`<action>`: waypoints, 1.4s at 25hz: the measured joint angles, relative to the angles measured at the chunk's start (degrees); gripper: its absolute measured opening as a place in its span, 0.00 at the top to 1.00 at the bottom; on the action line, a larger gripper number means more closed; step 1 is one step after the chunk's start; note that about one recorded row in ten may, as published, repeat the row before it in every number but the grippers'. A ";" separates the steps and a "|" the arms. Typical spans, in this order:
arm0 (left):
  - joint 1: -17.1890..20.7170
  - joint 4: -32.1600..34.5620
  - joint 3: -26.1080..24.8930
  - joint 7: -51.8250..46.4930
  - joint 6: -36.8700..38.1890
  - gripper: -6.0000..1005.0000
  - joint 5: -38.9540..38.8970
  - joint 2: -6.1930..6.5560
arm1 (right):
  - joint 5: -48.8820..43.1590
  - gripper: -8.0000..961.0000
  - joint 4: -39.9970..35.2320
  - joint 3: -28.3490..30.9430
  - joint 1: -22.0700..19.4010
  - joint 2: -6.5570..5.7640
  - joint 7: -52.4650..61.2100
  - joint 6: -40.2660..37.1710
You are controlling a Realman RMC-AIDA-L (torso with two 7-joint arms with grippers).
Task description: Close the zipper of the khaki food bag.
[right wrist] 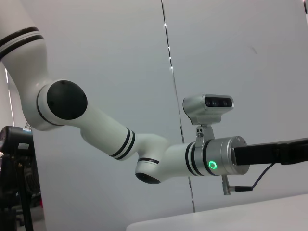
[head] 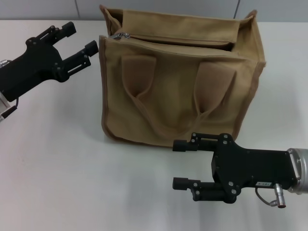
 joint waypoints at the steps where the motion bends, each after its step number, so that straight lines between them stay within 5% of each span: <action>1: 0.05 0.12 0.27 -0.15 -0.06 0.24 0.24 0.08 | 0.00 0.28 0.15 -0.02 0.00 0.03 -0.10 0.11; 9: 1.88 7.05 3.82 0.03 1.22 0.24 7.75 0.21 | 0.00 0.28 1.27 -0.02 0.09 0.05 -0.86 0.24; 30: -1.71 2.03 5.56 -0.41 -5.21 0.24 0.61 -0.44 | -0.04 0.28 3.32 0.00 0.13 0.14 -1.53 0.21; 35: -0.59 4.46 11.71 -1.17 -5.07 0.25 1.52 -0.20 | -0.02 0.28 3.31 0.07 0.12 0.14 -1.74 0.32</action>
